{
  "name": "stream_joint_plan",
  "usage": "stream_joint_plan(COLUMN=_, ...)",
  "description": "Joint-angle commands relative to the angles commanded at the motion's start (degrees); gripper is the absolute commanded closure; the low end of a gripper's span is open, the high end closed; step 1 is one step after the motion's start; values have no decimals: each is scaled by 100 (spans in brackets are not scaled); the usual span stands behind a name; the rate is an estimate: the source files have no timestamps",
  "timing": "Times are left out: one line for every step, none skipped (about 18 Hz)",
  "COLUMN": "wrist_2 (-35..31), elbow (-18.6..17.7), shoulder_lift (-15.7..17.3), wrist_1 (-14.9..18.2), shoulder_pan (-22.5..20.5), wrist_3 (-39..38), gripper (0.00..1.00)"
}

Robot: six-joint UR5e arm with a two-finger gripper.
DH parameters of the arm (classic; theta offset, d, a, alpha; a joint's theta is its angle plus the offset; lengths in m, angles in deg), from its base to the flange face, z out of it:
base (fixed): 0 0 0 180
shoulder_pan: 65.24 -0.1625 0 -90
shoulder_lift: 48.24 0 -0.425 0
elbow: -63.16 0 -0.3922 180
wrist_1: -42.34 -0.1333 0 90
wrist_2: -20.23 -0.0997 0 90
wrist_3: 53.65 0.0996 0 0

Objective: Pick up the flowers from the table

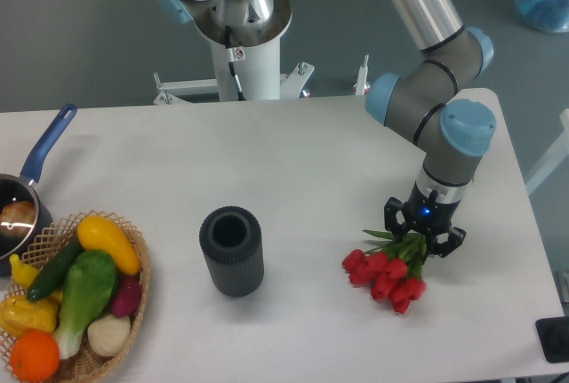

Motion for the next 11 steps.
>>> stream_joint_plan(wrist_2=0, elbow=-9, shoulder_lift=0, wrist_1=0, shoulder_pan=0, wrist_3=0, gripper=97)
stream_joint_plan(wrist_2=-9, elbow=-9, shoulder_lift=26, wrist_1=0, shoulder_pan=-9, wrist_3=-44, gripper=100)
stream_joint_plan(wrist_2=-9, elbow=-9, shoulder_lift=52, wrist_1=9, shoulder_pan=-17, wrist_3=-70, gripper=100)
stream_joint_plan(wrist_2=-18, elbow=-9, shoulder_lift=79, wrist_1=17, shoulder_pan=-35, wrist_3=-70, gripper=100)
stream_joint_plan(wrist_2=-18, elbow=-9, shoulder_lift=184, wrist_1=26, shoulder_pan=-87, wrist_3=-70, gripper=100)
stream_joint_plan(wrist_2=-18, elbow=0, shoulder_lift=272, wrist_1=35, shoulder_pan=-149, wrist_3=-70, gripper=100)
stream_joint_plan(wrist_2=-18, elbow=35, shoulder_lift=290, wrist_1=53, shoulder_pan=-202, wrist_3=-105, gripper=100)
stream_joint_plan(wrist_2=-9, elbow=78, shoulder_lift=307, wrist_1=70, shoulder_pan=-246, wrist_3=-166, gripper=100)
stream_joint_plan(wrist_2=-26, elbow=131, shoulder_lift=308, wrist_1=79, shoulder_pan=-255, wrist_3=-202, gripper=100)
stream_joint_plan(wrist_2=-35, elbow=166, shoulder_lift=316, wrist_1=88, shoulder_pan=-255, wrist_3=-202, gripper=100)
stream_joint_plan(wrist_2=-35, elbow=184, shoulder_lift=360, wrist_1=88, shoulder_pan=-246, wrist_3=-202, gripper=100)
